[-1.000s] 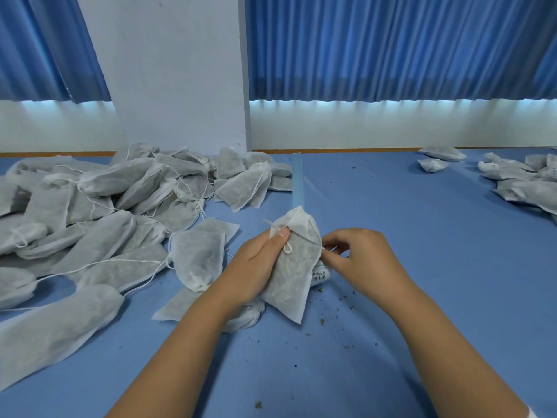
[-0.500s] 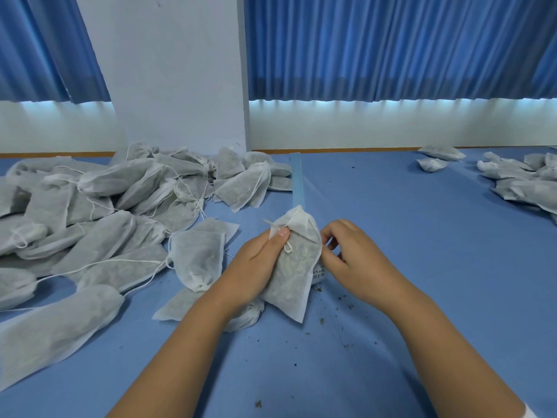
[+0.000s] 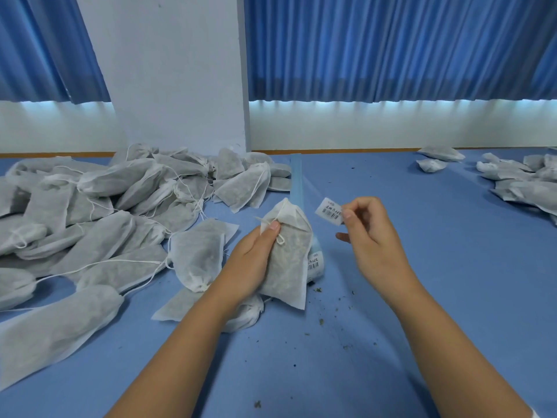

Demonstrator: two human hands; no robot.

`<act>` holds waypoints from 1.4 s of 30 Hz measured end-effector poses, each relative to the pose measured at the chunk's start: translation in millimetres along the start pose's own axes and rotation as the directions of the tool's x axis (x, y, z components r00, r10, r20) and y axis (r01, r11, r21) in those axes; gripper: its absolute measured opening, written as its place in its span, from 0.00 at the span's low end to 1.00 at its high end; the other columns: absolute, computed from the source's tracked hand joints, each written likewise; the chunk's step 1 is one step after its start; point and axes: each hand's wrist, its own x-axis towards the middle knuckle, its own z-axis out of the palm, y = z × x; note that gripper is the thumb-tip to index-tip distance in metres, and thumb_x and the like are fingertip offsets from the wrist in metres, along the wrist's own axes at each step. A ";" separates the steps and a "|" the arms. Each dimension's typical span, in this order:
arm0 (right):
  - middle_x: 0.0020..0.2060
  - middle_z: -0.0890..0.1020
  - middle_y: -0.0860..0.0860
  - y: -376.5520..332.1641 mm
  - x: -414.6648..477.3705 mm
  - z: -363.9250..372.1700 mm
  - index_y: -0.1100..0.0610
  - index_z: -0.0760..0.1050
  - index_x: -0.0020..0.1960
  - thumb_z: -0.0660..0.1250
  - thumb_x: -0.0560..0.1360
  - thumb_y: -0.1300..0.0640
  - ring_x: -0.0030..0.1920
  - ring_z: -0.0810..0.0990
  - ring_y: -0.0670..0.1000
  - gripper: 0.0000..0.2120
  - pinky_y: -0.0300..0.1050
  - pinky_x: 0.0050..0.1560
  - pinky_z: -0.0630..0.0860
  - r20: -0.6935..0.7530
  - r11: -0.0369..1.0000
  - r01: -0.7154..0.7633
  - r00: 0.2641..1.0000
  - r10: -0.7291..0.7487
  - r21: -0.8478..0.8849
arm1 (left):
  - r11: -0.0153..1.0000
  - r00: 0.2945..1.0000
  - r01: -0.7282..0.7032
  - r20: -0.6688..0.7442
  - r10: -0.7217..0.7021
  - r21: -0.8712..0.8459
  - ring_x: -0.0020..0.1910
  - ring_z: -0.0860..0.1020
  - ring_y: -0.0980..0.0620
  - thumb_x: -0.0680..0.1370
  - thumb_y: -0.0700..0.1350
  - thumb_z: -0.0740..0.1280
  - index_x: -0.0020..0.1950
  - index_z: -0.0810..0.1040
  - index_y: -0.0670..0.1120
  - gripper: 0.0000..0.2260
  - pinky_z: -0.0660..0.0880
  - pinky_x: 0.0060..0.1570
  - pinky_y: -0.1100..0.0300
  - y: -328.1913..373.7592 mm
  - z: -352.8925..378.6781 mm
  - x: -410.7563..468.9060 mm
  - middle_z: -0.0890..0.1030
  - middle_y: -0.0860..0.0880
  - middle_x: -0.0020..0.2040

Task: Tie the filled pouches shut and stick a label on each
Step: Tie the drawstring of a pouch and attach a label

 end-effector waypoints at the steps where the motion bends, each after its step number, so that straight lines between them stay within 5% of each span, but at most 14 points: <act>1: 0.48 0.77 0.47 -1.6 -0.4 0.9 0.52 0.70 0.49 0.60 0.82 0.59 0.49 0.78 0.42 0.04 0.41 0.49 0.79 -0.021 0.996 -0.022 0.999 0.024 0.085 | 1.000 1.000 -0.010 -0.021 0.010 -0.007 0.51 0.81 0.65 0.82 0.60 0.57 0.49 0.82 0.65 0.13 0.72 0.51 0.62 0.5 0.2 0.2 0.84 0.61 0.50; 3: 0.51 0.78 0.48 -5.0 -1.5 2.1 0.52 0.72 0.52 0.64 0.80 0.60 0.48 0.79 0.40 0.04 0.39 0.47 0.80 -0.025 0.977 -0.043 0.998 0.050 0.207 | 1.000 0.998 -0.026 -0.057 0.026 -0.006 0.54 0.80 0.62 0.82 0.61 0.58 0.49 0.81 0.65 0.12 0.73 0.56 0.59 1.7 -1.1 1.2 0.84 0.59 0.53; 10: 0.52 0.84 0.51 -6.6 -11.0 15.9 0.38 0.62 0.71 0.75 0.67 0.50 0.54 0.83 0.50 0.36 0.47 0.56 0.78 0.146 0.965 -0.070 0.989 0.034 0.252 | 0.994 0.995 -0.088 0.052 0.085 0.061 0.50 0.82 0.56 0.82 0.56 0.61 0.51 0.82 0.49 0.13 0.77 0.48 0.61 6.5 6.5 -5.7 0.85 0.54 0.48; 15: 0.45 0.85 0.53 -5.2 -11.2 15.5 0.43 0.62 0.73 0.73 0.74 0.60 0.47 0.85 0.51 0.34 0.43 0.47 0.79 0.061 0.962 -0.037 0.998 0.021 0.271 | 0.990 0.984 -0.121 0.141 0.110 0.074 0.46 0.81 0.60 0.79 0.51 0.69 0.51 0.80 0.50 0.06 0.77 0.45 0.66 8.8 8.5 -9.2 0.84 0.58 0.45; 21: 0.46 0.85 0.51 -3.4 -8.2 13.2 0.42 0.66 0.69 0.72 0.74 0.58 0.47 0.84 0.47 0.28 0.41 0.48 0.81 -0.044 0.939 -0.078 0.994 0.098 0.335 | 0.998 0.987 -0.063 0.147 0.058 0.024 0.50 0.84 0.54 0.73 0.55 0.75 0.56 0.81 0.50 0.15 0.80 0.48 0.58 8.8 7.2 -9.7 0.86 0.53 0.50; 24: 0.53 0.80 0.51 -4.4 -6.0 10.2 0.44 0.74 0.62 0.72 0.75 0.56 0.49 0.82 0.43 0.18 0.40 0.46 0.79 -0.154 0.945 -0.058 0.982 0.113 0.323 | 1.000 0.998 -0.011 0.064 0.011 0.005 0.50 0.85 0.49 0.68 0.57 0.75 0.53 0.83 0.48 0.19 0.80 0.55 0.46 9.4 7.2 -7.7 0.86 0.50 0.48; 27: 0.47 0.82 0.44 -8.8 -3.5 3.8 0.49 0.78 0.50 0.71 0.76 0.56 0.45 0.80 0.40 0.05 0.40 0.46 0.78 -0.245 0.964 0.024 0.968 0.044 0.266 | 0.999 0.999 0.033 -0.030 -0.033 -0.004 0.48 0.85 0.46 0.67 0.56 0.76 0.49 0.84 0.47 0.17 0.79 0.57 0.41 8.1 6.1 -4.6 0.87 0.48 0.46; 33: 0.35 0.83 0.47 -26.3 -10.6 1.3 0.48 0.80 0.39 0.71 0.73 0.58 0.33 0.77 0.44 0.07 0.34 0.36 0.74 0.054 0.953 0.039 0.997 -0.057 0.299 | 0.997 0.995 0.035 -0.100 -0.029 0.069 0.45 0.85 0.45 0.72 0.52 0.77 0.48 0.84 0.45 0.12 0.80 0.51 0.43 7.3 5.6 -4.0 0.86 0.47 0.43; 38: 0.38 0.85 0.50 -23.1 -12.5 8.7 0.55 0.77 0.47 0.70 0.75 0.64 0.38 0.80 0.44 0.06 0.34 0.38 0.74 0.152 0.984 -0.031 0.988 0.004 0.176 | 0.990 0.998 -0.023 -0.057 0.032 0.138 0.40 0.80 0.51 0.68 0.59 0.77 0.50 0.82 0.41 0.23 0.75 0.41 0.52 11.5 8.2 -7.6 0.84 0.41 0.47; 42: 0.37 0.85 0.49 -19.3 -10.9 6.4 0.52 0.73 0.53 0.71 0.75 0.61 0.38 0.78 0.46 0.10 0.38 0.41 0.74 0.165 0.987 -0.088 0.984 0.065 0.136 | 0.993 1.000 -0.017 -0.020 0.020 0.118 0.48 0.83 0.45 0.61 0.64 0.74 0.53 0.82 0.42 0.31 0.78 0.53 0.41 17.0 9.3 -12.1 0.84 0.41 0.49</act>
